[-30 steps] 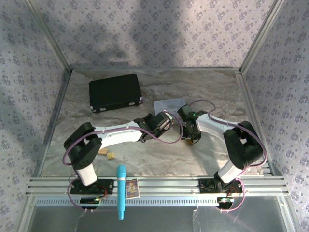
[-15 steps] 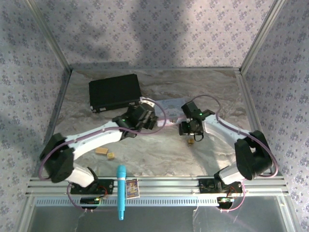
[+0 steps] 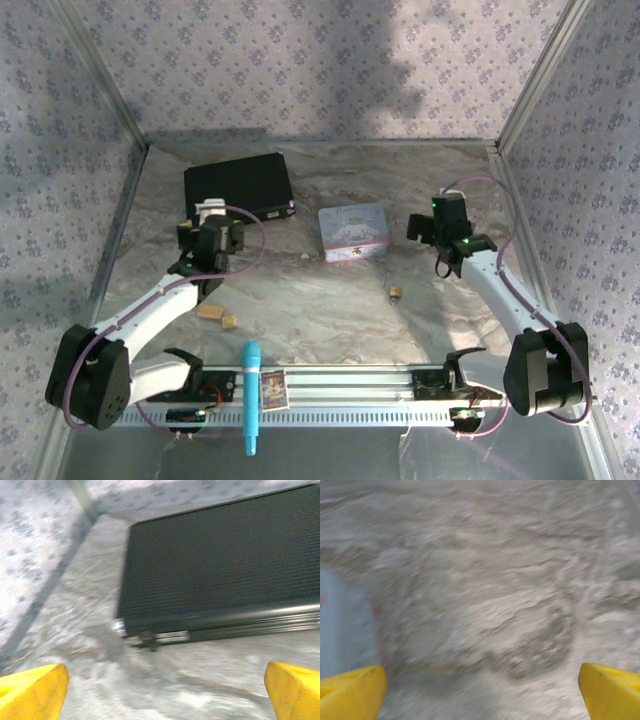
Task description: Unlock the padlock with the key
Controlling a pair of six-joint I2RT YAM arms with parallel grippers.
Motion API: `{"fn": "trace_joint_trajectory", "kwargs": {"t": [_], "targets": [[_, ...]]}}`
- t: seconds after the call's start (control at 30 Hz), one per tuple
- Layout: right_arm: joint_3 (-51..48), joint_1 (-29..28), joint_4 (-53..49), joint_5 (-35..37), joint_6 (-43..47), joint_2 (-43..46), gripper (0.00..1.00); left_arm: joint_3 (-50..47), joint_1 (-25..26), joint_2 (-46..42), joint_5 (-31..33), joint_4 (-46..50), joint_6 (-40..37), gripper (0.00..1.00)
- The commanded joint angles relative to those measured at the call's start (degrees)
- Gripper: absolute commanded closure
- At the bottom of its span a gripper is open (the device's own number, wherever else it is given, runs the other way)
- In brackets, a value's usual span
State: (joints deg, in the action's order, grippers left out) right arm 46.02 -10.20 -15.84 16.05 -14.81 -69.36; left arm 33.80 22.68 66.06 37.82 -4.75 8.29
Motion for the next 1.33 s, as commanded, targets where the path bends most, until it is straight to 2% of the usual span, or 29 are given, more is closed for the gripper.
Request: {"fn": "trace_joint_trajectory", "kwargs": {"t": [0.0,0.07,0.13,0.2,0.3,0.43,0.5,0.6,0.8,1.3], "targets": [[-6.7,1.9,14.8,5.6,8.0,0.5,0.01,-3.1,-4.6,0.0,1.3,-12.5,-6.1,0.0],[-11.5,2.9,26.6,7.8,12.5,-0.6,0.01,-5.8,-7.6,1.5,-1.4,-19.2,-7.6,0.0],[-15.0,5.3,34.8,6.2,14.4,-3.0,0.01,-6.6,-11.3,4.1,-5.3,-22.6,-5.0,0.0],[-16.4,7.4,39.5,3.4,14.3,-5.2,0.01,-6.1,-13.8,7.5,-8.6,-23.8,-4.1,0.0],[-19.0,8.4,47.5,-0.3,14.7,-8.7,0.01,-5.8,-14.8,13.0,-10.1,-28.8,-7.8,0.0],[-22.6,10.0,58.0,-5.2,15.6,-14.9,0.01,-8.9,-20.4,18.5,-21.4,-37.5,-5.2,0.0],[-24.0,10.8,62.6,-6.9,15.3,-17.6,0.01,-10.7,-21.5,21.1,-22.9,-42.7,-4.4,0.0],[-23.6,11.2,61.5,-10.1,15.9,-17.7,0.01,-11.0,-21.7,21.8,-25.2,-43.8,-5.3,0.0],[-23.6,11.3,61.4,-10.3,15.8,-17.8,0.01,-10.8,-21.9,22.0,-27.3,-43.3,-5.8,0.0],[-23.2,11.6,60.8,-12.0,16.2,-17.7,0.01,-10.7,-21.8,21.9,-27.3,-43.3,-5.8,0.0]]}}
